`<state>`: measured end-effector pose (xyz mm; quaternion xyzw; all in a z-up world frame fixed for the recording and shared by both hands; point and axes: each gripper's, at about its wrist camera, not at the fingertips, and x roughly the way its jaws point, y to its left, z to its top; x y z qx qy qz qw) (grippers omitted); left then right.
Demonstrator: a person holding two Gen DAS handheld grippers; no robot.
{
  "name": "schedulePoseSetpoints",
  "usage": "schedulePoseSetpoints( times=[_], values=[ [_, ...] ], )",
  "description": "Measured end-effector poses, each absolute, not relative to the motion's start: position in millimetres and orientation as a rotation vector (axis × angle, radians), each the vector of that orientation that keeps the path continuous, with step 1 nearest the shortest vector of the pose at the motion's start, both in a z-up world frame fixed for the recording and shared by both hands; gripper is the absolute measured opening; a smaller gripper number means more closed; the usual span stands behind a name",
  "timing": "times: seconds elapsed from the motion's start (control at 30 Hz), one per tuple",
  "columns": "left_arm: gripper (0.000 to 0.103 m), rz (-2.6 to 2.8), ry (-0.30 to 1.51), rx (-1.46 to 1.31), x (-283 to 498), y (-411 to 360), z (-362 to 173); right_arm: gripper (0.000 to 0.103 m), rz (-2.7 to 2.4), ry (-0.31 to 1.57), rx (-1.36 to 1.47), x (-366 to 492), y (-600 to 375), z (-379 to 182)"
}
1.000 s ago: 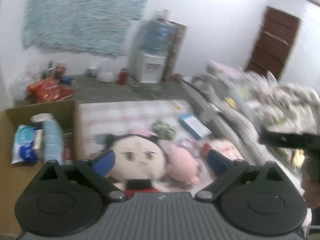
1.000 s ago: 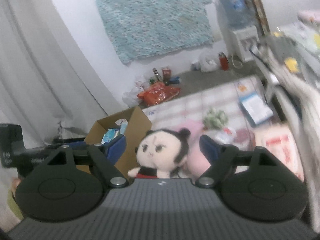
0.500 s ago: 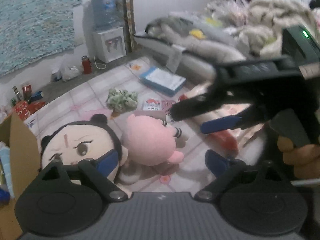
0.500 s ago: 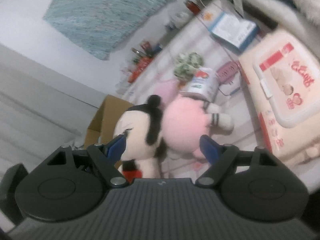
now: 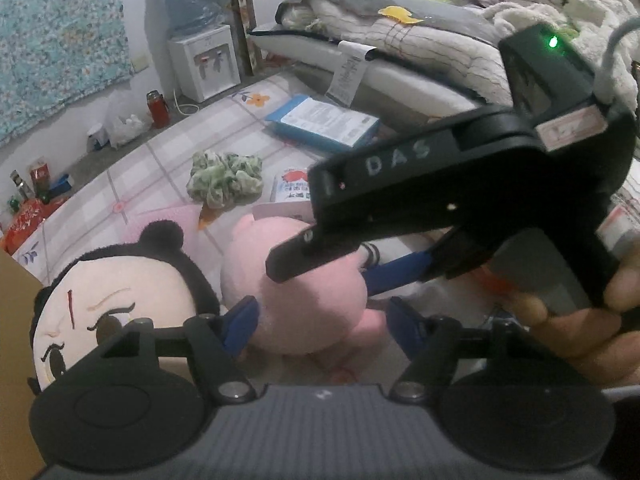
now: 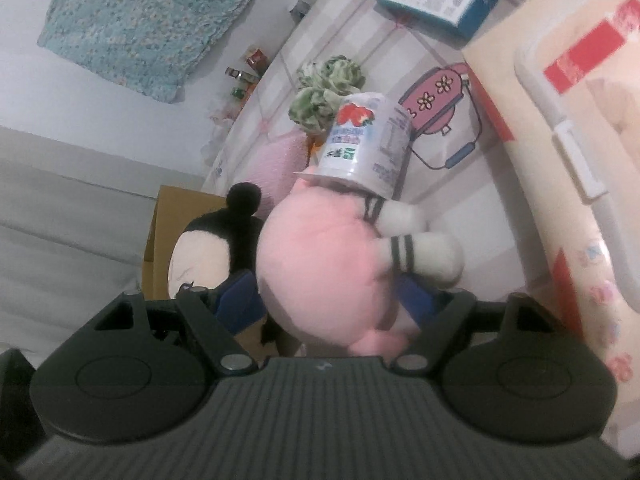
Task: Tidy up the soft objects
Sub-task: 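Grasp the pink plush toy with both grippers and lift it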
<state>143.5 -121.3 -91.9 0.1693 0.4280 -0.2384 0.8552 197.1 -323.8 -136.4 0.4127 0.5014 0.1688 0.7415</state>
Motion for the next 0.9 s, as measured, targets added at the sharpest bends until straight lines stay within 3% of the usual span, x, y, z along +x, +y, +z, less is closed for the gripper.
schedulePoseSetpoints(
  times=[0.17, 0.5, 0.73, 0.9],
  values=[
    [0.072, -0.51, 0.901, 0.349, 143, -119, -91, 0.058, 0.371, 1.09, 0.927, 194, -324, -138],
    [0.075, -0.602, 0.903, 0.265, 106, -120, -72, 0.056, 0.391, 1.048, 0.754, 153, -332, -92],
    [0.075, -0.583, 0.938, 0.103, 76, -91, -64, 0.057, 0.396, 0.927, 0.18, 131, -299, -26],
    [0.075, -0.464, 0.923, -0.013, 66, -48, -55, 0.057, 0.368, 0.832, -0.331, 120, -249, -36]
  ],
)
